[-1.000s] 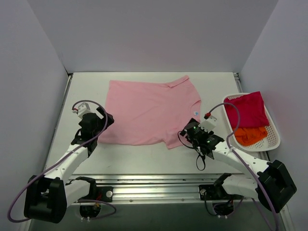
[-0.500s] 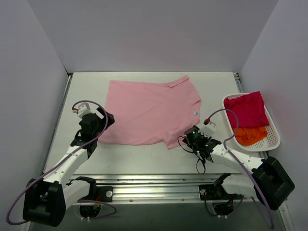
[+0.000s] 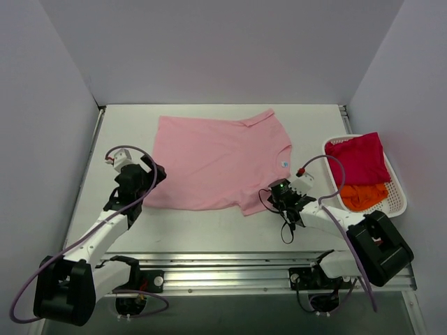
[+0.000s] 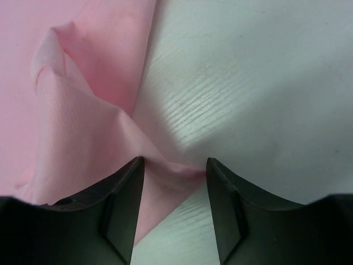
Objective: Fold and stack the t-shirts
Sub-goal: Flatten the tshirt out
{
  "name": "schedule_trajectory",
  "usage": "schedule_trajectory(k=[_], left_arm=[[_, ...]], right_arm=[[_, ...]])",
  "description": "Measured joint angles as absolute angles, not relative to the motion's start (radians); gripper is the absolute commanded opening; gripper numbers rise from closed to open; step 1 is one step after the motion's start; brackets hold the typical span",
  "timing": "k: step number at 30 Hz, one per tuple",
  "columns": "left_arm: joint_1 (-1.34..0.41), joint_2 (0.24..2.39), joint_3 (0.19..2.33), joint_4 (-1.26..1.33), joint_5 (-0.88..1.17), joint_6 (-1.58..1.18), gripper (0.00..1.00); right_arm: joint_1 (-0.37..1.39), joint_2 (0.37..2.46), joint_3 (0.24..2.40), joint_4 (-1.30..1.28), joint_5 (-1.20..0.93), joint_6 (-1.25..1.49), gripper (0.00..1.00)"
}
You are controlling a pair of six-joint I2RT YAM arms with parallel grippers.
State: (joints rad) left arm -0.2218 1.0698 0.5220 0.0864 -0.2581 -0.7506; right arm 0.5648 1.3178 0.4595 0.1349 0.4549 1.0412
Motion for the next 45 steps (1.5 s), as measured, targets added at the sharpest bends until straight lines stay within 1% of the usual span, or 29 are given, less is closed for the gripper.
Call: schedule_trajectory(k=[1, 2, 4, 5, 6, 7, 12, 17, 20, 25, 29, 38, 45], left_arm=[[-0.222, 1.074, 0.522, 0.086, -0.258, -0.751, 0.98], [-0.222, 1.079, 0.522, 0.086, -0.258, -0.751, 0.98], [-0.222, 1.089, 0.522, 0.087, -0.258, -0.751, 0.98], [-0.222, 1.093, 0.522, 0.087, -0.258, -0.751, 0.98], [-0.222, 1.096, 0.522, 0.086, -0.258, -0.751, 0.98], [-0.222, 1.097, 0.522, 0.087, -0.258, -0.751, 0.98], [-0.222, 1.098, 0.522, 0.088, -0.258, -0.750, 0.98], [-0.222, 1.098, 0.519, 0.090, -0.258, -0.750, 0.98], [-0.222, 1.098, 0.514, 0.091, -0.258, -0.751, 0.98], [-0.225, 1.092, 0.507, 0.093, -0.258, -0.751, 0.98], [-0.234, 1.069, 0.497, 0.089, -0.258, -0.751, 0.97], [-0.235, 0.955, 0.488, 0.055, -0.267, -0.752, 0.98], [-0.237, 0.926, 0.488, 0.027, -0.270, -0.756, 0.97]], right_arm=[[0.551, 1.322, 0.459, 0.142, 0.449, 1.035, 0.35], [0.537, 1.327, 0.459, 0.150, 0.439, 1.028, 0.27], [0.516, 1.338, 0.459, 0.171, 0.421, 1.015, 0.19], [0.509, 1.345, 0.459, 0.182, 0.413, 1.010, 0.09], [0.502, 1.353, 0.459, 0.194, 0.405, 1.002, 0.03], [0.497, 1.362, 0.459, 0.208, 0.395, 0.996, 0.00], [0.496, 1.397, 0.459, 0.292, 0.361, 0.986, 0.00], [0.509, 1.370, 0.449, 0.275, 0.329, 0.987, 0.00], [0.546, 1.290, 0.441, 0.195, 0.315, 0.998, 0.00], [0.616, 1.087, 0.443, 0.044, 0.316, 1.032, 0.00], [0.632, 0.960, 0.447, -0.082, 0.329, 1.059, 0.00], [0.637, 0.788, 0.424, -0.286, 0.336, 1.123, 0.00], [0.643, 0.642, 0.406, -0.431, 0.320, 1.163, 0.00]])
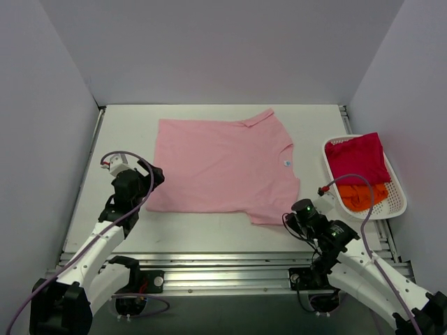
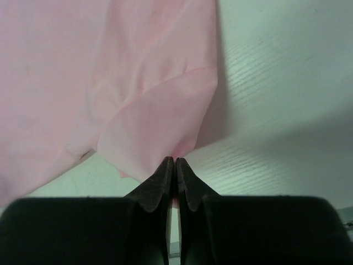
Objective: Fold and stack the t-shirts
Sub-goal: Flatten the tshirt out
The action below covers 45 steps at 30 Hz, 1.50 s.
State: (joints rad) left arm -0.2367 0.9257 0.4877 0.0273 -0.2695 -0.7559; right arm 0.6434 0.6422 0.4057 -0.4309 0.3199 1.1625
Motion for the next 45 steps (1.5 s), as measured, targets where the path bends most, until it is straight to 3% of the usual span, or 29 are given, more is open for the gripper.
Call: schedule_trajectory(k=[4, 5, 7, 12, 20, 27, 33, 45], left_arm=[[-0.237, 0.915, 0.482, 0.015, -0.270, -0.757, 0.98], [-0.237, 0.913, 0.482, 0.010, -0.270, -0.757, 0.97], [-0.237, 0.908, 0.482, 0.004, -0.270, -0.757, 0.97], [-0.237, 0.898, 0.482, -0.001, -0.270, -0.757, 0.97], [-0.237, 0.918, 0.482, 0.003, -0.269, -0.756, 0.97], [-0.237, 1.002, 0.483, 0.030, -0.257, -0.755, 0.97], [-0.240, 1.035, 0.486, 0.054, -0.245, -0.751, 0.96], [-0.240, 1.031, 0.482, 0.120, -0.232, -0.743, 0.96]], right_arm=[[0.643, 0.564, 0.406, -0.508, 0.304, 1.182, 0.00], [0.644, 0.546, 0.406, -0.527, 0.299, 1.186, 0.18], [0.646, 0.517, 0.406, -0.563, 0.289, 1.202, 0.42], [0.649, 0.455, 0.418, -0.641, 0.271, 1.209, 0.61], [0.649, 0.594, 0.603, -0.614, 0.360, 1.148, 0.65], [0.649, 1.095, 0.788, -0.249, 0.410, 1.004, 0.69], [0.614, 1.650, 1.219, -0.062, 0.450, 0.868, 0.68], [0.356, 2.285, 1.971, 0.022, 0.481, 0.693, 0.62]])
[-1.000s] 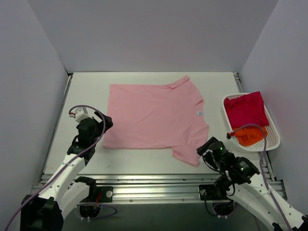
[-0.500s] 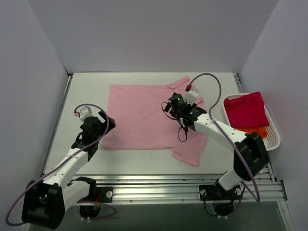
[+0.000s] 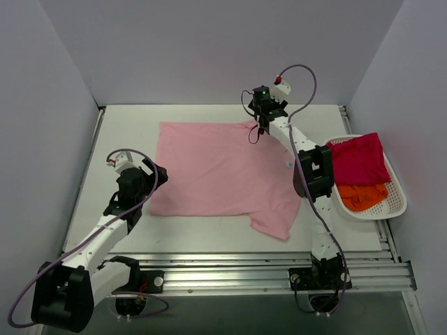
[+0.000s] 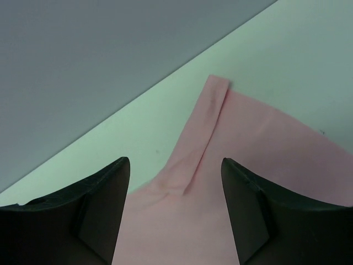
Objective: Fold and stack the t-shirts
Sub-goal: Flatten the tshirt out
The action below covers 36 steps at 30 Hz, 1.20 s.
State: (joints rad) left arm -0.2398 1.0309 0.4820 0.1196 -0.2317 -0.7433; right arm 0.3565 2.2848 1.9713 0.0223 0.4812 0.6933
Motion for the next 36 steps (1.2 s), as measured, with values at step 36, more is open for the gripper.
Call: schedule_trajectory(k=[36], left_arm=[[-0.241, 0.975, 0.479, 0.101, -0.258, -0.716, 0.96]], right_arm=[[0.224, 2.746, 2.376, 0.093, 0.282, 0.724, 0.53]])
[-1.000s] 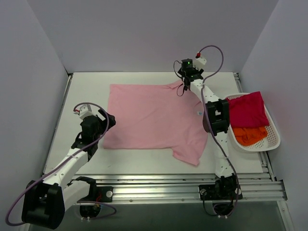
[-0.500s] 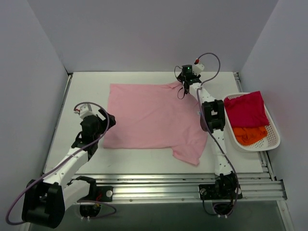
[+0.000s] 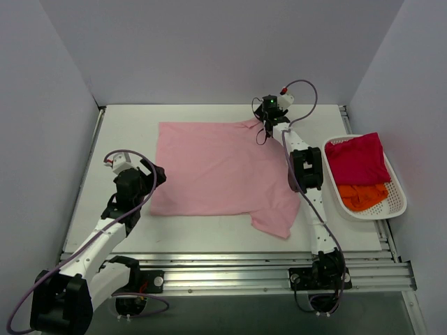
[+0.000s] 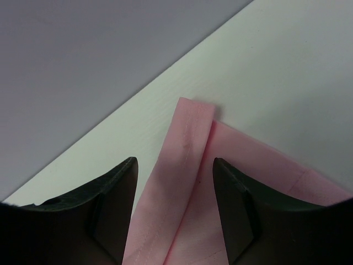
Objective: Fold and stack the t-shirts
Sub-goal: Flatten the tshirt out
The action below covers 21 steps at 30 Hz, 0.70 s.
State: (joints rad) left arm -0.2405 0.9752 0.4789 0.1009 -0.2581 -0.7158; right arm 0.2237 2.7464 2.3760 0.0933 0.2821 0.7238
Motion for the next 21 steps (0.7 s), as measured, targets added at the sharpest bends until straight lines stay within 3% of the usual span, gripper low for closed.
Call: schedule_trajectory(k=[21], left_arm=[[-0.241, 1.009, 0.479, 0.094, -0.279, -0.705, 0.96]], right_arm=[[0.239, 2.822, 2.452, 0.189, 0.252, 0.771, 0.53]])
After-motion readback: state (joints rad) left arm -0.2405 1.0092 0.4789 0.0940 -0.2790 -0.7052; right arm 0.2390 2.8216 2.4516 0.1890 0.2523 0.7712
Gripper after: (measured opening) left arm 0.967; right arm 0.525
